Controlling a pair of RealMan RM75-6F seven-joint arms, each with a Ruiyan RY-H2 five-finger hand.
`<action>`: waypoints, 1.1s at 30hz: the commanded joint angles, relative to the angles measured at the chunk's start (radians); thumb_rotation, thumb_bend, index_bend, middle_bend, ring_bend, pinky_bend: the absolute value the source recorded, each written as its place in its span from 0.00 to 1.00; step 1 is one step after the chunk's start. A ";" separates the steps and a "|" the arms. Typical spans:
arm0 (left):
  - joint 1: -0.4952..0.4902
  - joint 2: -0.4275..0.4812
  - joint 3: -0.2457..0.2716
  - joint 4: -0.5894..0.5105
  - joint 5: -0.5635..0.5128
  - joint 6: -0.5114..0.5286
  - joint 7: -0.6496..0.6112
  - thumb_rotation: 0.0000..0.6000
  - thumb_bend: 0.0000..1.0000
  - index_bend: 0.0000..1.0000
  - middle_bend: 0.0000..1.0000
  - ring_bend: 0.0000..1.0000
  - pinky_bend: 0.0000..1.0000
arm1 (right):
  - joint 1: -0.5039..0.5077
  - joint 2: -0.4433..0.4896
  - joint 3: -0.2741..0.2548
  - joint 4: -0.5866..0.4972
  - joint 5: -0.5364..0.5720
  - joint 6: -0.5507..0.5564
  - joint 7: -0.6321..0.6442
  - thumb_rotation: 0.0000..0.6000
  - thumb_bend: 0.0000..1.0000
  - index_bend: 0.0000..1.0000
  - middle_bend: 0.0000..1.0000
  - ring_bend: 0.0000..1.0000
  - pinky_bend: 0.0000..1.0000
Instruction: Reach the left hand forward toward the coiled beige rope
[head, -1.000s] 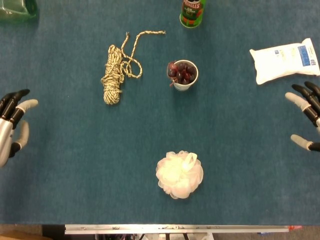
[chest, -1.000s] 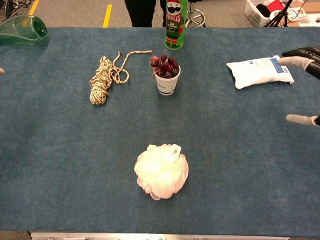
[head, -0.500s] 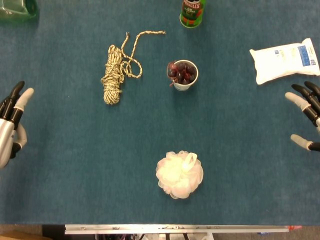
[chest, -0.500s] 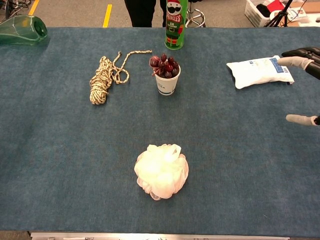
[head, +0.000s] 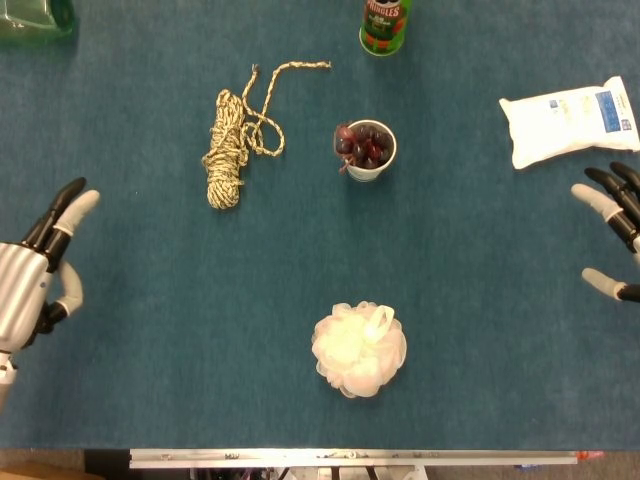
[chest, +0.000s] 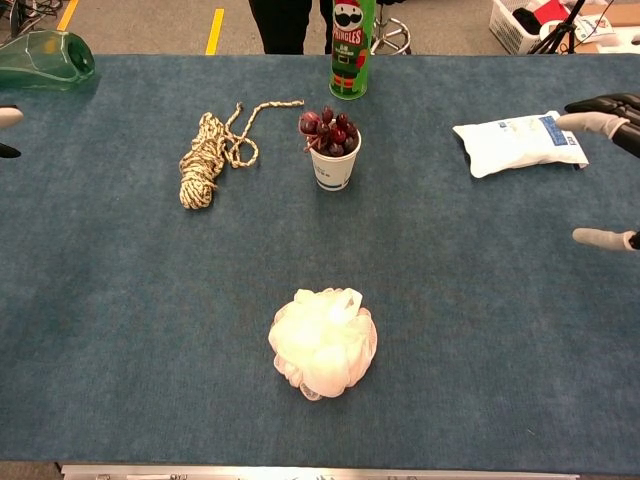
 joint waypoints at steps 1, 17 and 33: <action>-0.027 0.017 0.006 -0.039 0.028 -0.015 -0.050 1.00 0.91 0.00 0.00 0.20 0.89 | 0.000 0.000 0.000 0.000 0.000 0.000 0.000 1.00 0.00 0.20 0.14 0.08 0.24; -0.167 -0.033 -0.029 -0.110 0.077 -0.111 -0.195 1.00 0.91 0.00 0.00 0.21 0.88 | 0.000 0.003 0.003 0.000 0.003 0.001 0.006 1.00 0.00 0.21 0.14 0.08 0.24; -0.319 0.039 0.074 -0.164 0.189 -0.124 -0.841 1.00 0.91 0.00 0.00 0.22 0.88 | 0.001 0.002 0.004 0.002 0.006 -0.001 0.007 1.00 0.00 0.21 0.14 0.08 0.24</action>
